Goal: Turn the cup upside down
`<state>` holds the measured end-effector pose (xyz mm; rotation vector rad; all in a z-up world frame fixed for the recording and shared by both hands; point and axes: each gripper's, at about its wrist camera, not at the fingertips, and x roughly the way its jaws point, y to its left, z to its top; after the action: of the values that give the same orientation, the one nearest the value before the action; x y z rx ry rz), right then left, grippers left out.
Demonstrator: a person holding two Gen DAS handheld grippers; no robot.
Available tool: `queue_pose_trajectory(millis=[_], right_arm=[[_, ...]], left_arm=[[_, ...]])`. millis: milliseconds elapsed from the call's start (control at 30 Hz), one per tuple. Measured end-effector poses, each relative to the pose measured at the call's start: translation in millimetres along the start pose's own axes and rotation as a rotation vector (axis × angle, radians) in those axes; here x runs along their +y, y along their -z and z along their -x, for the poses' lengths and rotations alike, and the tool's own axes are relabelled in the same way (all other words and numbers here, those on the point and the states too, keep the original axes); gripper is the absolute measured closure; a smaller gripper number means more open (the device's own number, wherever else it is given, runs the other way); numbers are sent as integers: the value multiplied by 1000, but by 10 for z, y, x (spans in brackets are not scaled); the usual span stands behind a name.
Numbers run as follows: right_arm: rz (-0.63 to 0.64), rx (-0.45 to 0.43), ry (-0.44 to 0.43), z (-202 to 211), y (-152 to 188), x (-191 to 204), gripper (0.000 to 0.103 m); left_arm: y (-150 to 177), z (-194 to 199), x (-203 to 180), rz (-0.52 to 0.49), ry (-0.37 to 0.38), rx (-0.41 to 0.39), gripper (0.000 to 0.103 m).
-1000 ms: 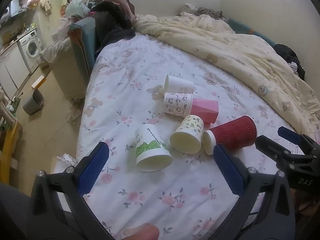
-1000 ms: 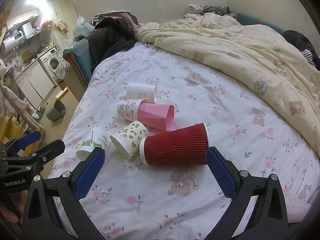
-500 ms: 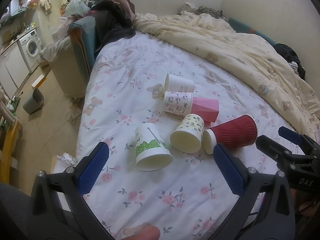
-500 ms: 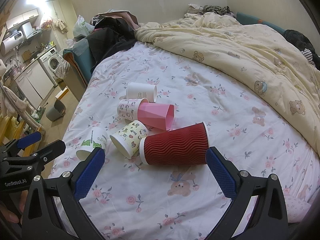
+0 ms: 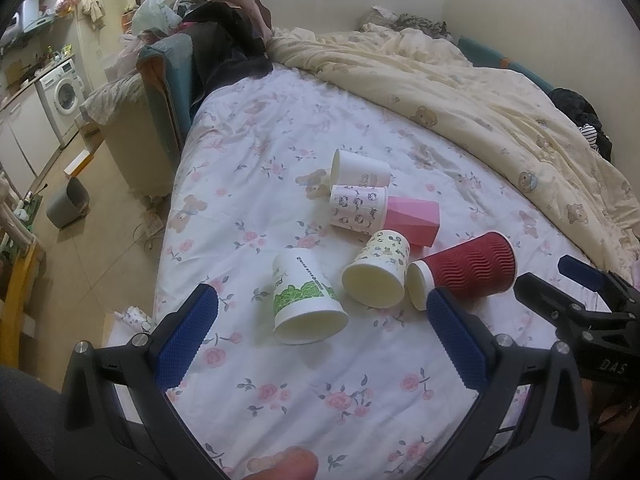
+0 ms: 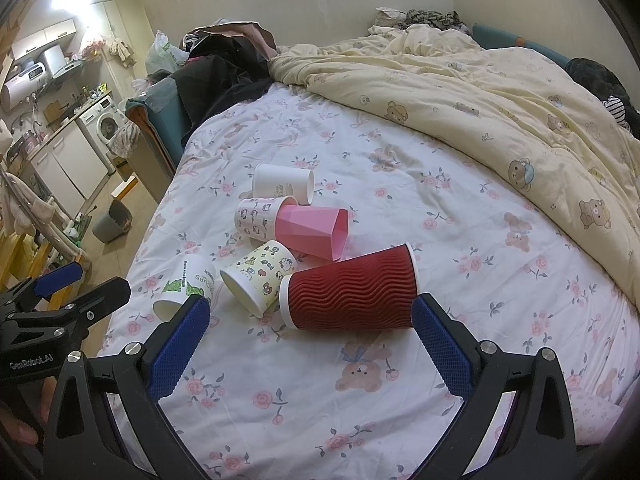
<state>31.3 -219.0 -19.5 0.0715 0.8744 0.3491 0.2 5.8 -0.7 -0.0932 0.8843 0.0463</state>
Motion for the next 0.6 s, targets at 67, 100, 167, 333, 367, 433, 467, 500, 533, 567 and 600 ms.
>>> queue_pose_trajectory(millis=[67,100,167,333,367,433,467,500,533,567,600], right_arm=[[-2,1,0,-1,-2,-5,0],[-2,1,0,-1,-2,-4,0],[0,0,-1,1,-2,-3,0],[-2,-1,-1,7,-1,-1,0],[-1,-1,-1,6,-1,-2,0],[-1,0,1,9,-1,5,0],[-2,0,0,7,-8,-6,0],[-3,-1,-1,9,-11,-3,0],[-2,-2,-1,8,-10,-4,0],[-1,-1,-1,7,-10,-6,0],[-1,-1,-1,7,-11,-2,0]], left_arm=[[-1,-7,-9,-1,1,-1,0],[-3,-6,-3,-2,1,-1,0],[-6,-5,-2,-2,-1,-2,0],[-8,-2,-6,-1,-1,0,0],[-8,-2,-7,-1,-2,1,0],[-12,-2,-5,1,-1,4,0],[-14,-4,-2,3,0,5,0],[-19,-4,7,4,1,7,0],[-11,-7,0,3,-1,5,0],[-15,-4,7,2,-3,4,0],[-14,-5,11,2,-1,3,0]])
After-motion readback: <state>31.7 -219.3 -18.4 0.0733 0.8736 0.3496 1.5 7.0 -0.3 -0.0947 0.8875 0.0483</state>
